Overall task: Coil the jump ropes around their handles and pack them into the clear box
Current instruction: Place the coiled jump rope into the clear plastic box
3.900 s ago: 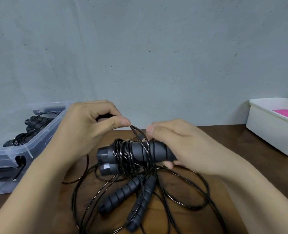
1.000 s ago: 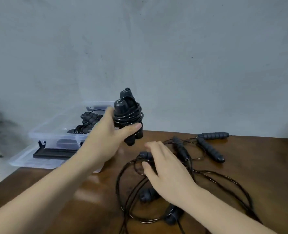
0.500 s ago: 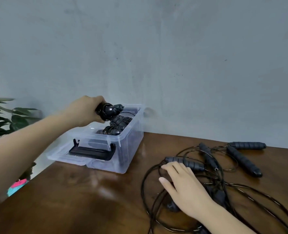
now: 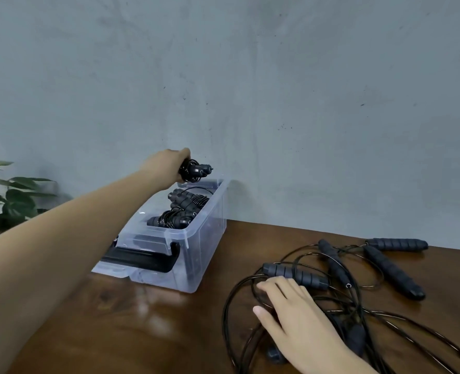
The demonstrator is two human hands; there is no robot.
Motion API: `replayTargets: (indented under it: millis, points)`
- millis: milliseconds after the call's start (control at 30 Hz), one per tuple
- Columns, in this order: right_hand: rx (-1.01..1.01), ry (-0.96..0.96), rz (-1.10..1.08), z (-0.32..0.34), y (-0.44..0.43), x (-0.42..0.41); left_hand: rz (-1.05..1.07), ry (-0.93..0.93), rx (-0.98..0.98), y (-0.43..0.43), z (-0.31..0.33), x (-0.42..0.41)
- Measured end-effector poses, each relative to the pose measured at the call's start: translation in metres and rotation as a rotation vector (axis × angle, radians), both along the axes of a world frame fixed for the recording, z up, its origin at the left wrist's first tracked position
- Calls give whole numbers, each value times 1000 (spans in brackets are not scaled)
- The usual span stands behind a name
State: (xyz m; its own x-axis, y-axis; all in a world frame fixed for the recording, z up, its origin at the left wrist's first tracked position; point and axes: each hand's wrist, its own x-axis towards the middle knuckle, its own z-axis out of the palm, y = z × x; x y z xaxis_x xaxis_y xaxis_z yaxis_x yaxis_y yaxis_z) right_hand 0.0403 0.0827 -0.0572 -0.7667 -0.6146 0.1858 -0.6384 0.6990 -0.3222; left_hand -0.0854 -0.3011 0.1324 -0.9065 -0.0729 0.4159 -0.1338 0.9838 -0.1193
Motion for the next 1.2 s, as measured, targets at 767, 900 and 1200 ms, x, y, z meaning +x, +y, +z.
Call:
replayTargets:
  millis: [767, 900, 1200]
  points:
    - [17, -68, 0, -6, -5, -13, -99, -297, -13, -15, -42, -24]
    - [44, -59, -4, -12, -4, -12, -61, -416, -87, -25, -46, -7]
    - [33, -56, -21, -13, -4, -11, -54, -357, 144, -23, -26, 3]
